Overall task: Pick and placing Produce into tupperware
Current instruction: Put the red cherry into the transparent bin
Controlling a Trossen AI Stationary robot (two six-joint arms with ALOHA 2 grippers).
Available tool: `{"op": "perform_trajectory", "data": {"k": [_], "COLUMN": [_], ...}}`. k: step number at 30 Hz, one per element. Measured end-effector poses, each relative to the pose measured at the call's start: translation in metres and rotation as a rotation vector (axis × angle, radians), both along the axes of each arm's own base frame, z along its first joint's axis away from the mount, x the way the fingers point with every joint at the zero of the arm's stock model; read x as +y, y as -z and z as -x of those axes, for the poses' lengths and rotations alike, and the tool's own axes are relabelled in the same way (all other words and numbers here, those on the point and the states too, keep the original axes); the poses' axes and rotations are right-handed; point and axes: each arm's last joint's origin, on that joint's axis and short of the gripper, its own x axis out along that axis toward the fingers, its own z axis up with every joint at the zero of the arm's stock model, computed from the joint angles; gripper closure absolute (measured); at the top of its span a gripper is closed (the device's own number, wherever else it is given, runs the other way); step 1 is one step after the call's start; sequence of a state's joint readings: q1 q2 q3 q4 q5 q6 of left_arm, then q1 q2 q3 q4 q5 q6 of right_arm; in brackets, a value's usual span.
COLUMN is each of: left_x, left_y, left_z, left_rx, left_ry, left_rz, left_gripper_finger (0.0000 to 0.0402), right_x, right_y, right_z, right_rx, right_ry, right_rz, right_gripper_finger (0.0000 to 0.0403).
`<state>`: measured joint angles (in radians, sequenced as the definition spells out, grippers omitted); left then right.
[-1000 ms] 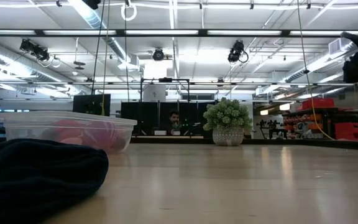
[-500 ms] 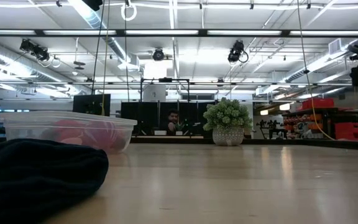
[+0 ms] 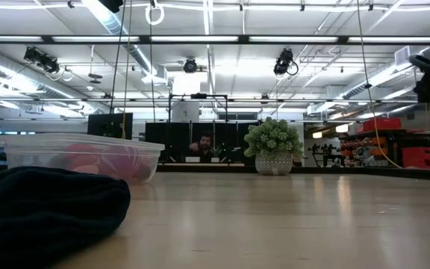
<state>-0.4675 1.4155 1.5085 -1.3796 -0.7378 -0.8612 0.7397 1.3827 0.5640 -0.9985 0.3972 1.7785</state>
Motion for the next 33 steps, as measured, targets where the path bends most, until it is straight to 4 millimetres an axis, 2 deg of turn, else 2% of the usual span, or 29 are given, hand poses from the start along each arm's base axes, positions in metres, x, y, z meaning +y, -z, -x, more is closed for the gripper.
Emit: {"op": "perform_trajectory", "data": {"k": [3, 6, 10, 14, 21, 25, 33], "left_x": [0.000, 0.000, 0.000, 0.000, 0.000, 0.000, 0.000], "left_y": [0.000, 0.000, 0.000, 0.000, 0.000, 0.000, 0.000], "left_z": [0.000, 0.000, 0.000, 0.000, 0.000, 0.000, 0.000], "left_rx": [0.000, -0.001, -0.001, -0.008, -0.007, -0.007, -0.009], "left_ry": [0.000, 0.000, 0.000, -0.008, -0.006, -0.007, -0.007], "left_rz": [0.000, 0.000, 0.001, 0.008, 0.006, 0.006, 0.008], "left_gripper_finger": [0.0230, 0.0230, 0.0230, 0.0230, 0.0230, 0.0230, 0.0230], "right_x": [-0.007, -0.012, -0.021, -0.034, -0.061, -0.079, -0.113], "right_y": [-0.001, 0.000, 0.001, 0.002, 0.001, 0.001, 0.001], "right_z": [-0.006, -0.015, -0.024, -0.027, -0.033, -0.034, -0.031], "right_rx": [-0.005, 0.037, 0.188, 0.293, 0.359, 0.393, 0.433], "right_ry": [-0.051, -0.223, -0.406, -0.357, -0.322, -0.242, -0.269], "right_rz": [0.055, 0.105, 0.043, -0.123, -0.131, -0.260, -0.463], "right_gripper_finger": [0.0261, 0.0263, 0.0257, 0.0242, 0.0225, 0.0221, 0.0222]}}
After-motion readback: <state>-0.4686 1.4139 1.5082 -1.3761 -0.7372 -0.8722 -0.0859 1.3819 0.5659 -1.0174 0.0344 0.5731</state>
